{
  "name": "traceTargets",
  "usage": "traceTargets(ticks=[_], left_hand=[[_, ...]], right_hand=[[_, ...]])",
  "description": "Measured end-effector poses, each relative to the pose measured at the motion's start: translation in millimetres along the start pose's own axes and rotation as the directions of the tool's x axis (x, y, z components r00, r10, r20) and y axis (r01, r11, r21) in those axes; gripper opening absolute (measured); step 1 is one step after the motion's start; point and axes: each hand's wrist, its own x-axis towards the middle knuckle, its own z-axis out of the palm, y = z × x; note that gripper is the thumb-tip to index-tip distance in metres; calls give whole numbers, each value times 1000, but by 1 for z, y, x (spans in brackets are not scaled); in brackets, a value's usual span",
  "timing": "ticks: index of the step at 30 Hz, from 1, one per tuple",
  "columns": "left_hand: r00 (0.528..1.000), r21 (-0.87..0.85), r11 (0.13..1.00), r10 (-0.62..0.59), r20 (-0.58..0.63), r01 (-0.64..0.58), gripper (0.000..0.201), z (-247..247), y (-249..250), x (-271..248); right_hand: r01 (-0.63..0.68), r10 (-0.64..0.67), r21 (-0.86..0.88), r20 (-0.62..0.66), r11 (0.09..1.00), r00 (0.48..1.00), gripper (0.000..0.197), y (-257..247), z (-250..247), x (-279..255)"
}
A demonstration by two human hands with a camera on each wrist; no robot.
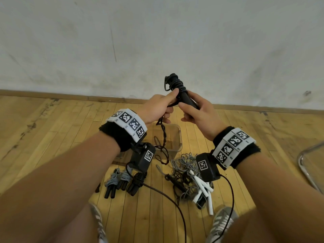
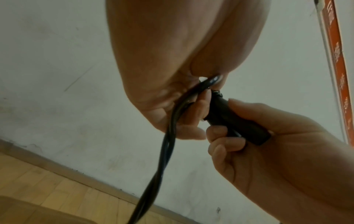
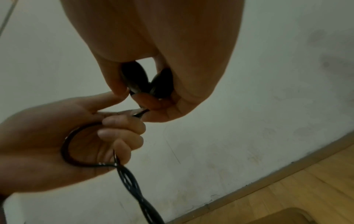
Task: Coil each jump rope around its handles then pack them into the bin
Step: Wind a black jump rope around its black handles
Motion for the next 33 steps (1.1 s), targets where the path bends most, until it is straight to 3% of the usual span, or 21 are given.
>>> traceTargets(ticks=[6, 10, 18, 22, 24, 26, 28, 30, 33], left_hand=[[991, -44, 995, 82, -103, -87, 28, 8, -6, -1], [994, -48, 999, 20, -110, -26, 16, 11, -3, -1], [977, -62, 996, 46, -207, -60, 16, 15, 2, -3], [969, -95, 993, 49, -240, -74, 34, 15, -2, -2], [963, -107, 992, 29, -267, -60, 36, 15, -4, -1], [960, -138, 990, -1, -279, -39, 34, 12, -5, 0], [963, -182, 983, -31, -266, -19, 30, 7, -3, 1], [976, -224, 975, -38, -213, -11, 26, 3, 1, 0], [990, -199, 980, -13, -137, -15, 22, 3, 2, -1]], right_hand=[[81, -99, -255, -59, 963, 993, 64, 2, -1, 2], [133, -191, -483, -73, 865, 979, 75, 6, -4, 1], [92, -224, -627, -135, 774, 965, 84, 14, -2, 6], [47, -184, -633, -152, 773, 971, 86, 14, 3, 8], [63, -183, -629, -127, 774, 975, 85, 14, 6, 7], [67, -136, -544, -87, 836, 987, 80, 11, 6, 6], [-4, -7, -253, -44, 967, 999, 68, 5, 5, 4], [-93, 93, 4, 5, 996, 996, 52, -2, 4, 2], [-102, 102, 14, 50, 995, 994, 37, -5, 3, 1]])
